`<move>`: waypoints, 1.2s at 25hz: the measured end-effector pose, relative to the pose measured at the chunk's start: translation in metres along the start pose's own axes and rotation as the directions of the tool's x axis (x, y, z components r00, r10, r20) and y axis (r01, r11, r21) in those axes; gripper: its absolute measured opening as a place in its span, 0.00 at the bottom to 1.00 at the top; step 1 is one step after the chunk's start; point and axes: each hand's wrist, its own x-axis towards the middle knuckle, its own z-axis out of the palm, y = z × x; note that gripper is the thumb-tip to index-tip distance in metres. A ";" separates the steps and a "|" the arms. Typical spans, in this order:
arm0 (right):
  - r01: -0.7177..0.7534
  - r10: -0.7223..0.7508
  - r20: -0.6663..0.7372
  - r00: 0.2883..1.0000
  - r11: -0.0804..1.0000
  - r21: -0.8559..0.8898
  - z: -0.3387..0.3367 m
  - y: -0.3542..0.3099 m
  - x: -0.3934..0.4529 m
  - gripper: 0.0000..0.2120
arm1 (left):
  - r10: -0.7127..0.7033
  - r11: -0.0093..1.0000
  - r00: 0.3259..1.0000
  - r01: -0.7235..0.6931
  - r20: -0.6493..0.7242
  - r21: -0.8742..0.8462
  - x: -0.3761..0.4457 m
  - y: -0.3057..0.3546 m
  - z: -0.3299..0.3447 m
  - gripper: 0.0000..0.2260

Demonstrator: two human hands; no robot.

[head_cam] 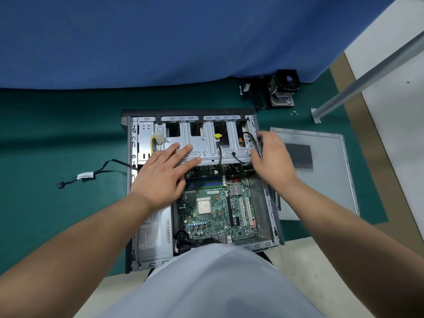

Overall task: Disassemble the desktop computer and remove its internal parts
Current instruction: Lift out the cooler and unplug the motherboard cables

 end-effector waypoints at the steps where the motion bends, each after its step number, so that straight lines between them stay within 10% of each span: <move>1: -0.055 0.057 -0.028 0.998 0.996 0.067 0.002 0.000 -0.002 0.20 | -0.001 1.000 1.000 0.001 0.000 -0.005 0.000 0.000 0.000 0.27; 30: -0.281 0.302 -0.186 0.935 0.951 0.132 0.018 -0.013 -0.022 0.07 | 0.000 1.000 1.000 0.000 -0.006 -0.017 0.000 0.001 -0.002 0.27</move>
